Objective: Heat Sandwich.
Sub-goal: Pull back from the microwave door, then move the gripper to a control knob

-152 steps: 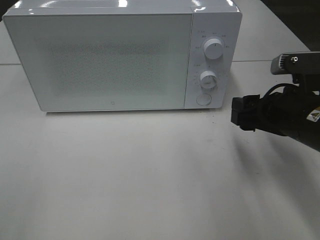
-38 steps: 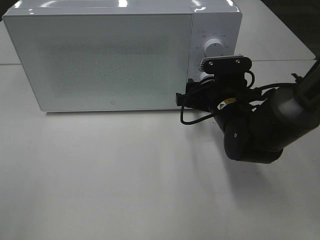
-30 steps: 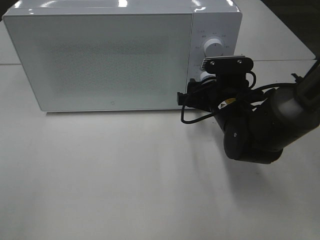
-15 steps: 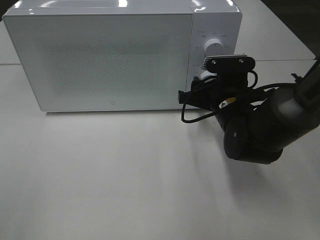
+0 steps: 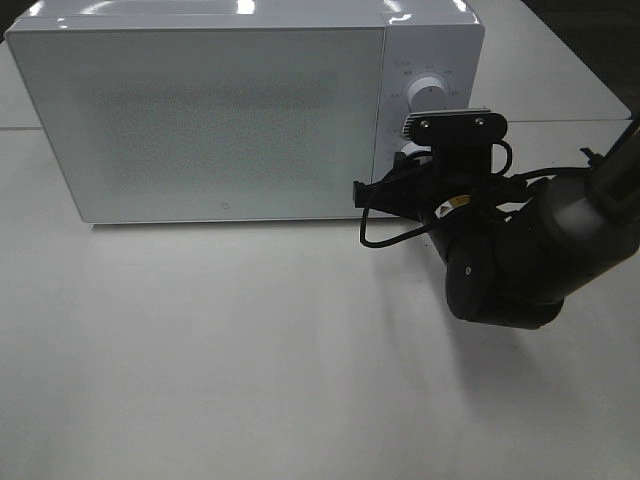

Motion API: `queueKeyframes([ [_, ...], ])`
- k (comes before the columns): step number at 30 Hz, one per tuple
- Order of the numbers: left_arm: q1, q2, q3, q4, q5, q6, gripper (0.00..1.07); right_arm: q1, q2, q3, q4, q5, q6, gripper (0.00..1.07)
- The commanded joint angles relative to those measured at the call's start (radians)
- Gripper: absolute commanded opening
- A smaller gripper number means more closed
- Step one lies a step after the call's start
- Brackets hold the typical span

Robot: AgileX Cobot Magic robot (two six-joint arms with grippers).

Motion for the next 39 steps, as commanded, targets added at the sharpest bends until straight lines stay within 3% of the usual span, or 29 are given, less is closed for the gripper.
queueKeyframes([
  [1,0.002,-0.030,0.002,-0.009,-0.005,-0.006,1.03,-0.001,-0.013,-0.001,0.002,-0.013,0.005,0.19],
  [15,0.002,-0.030,0.002,-0.009,-0.005,-0.006,1.03,-0.001,-0.013,-0.001,-0.003,-0.016,0.195,0.20],
  [28,0.002,-0.030,0.002,-0.009,-0.005,-0.006,1.03,-0.004,-0.013,-0.001,-0.005,-0.036,0.804,0.20],
  [39,0.002,-0.030,0.002,-0.009,-0.005,-0.006,1.03,-0.004,-0.013,-0.001,-0.005,-0.036,1.185,0.19],
])
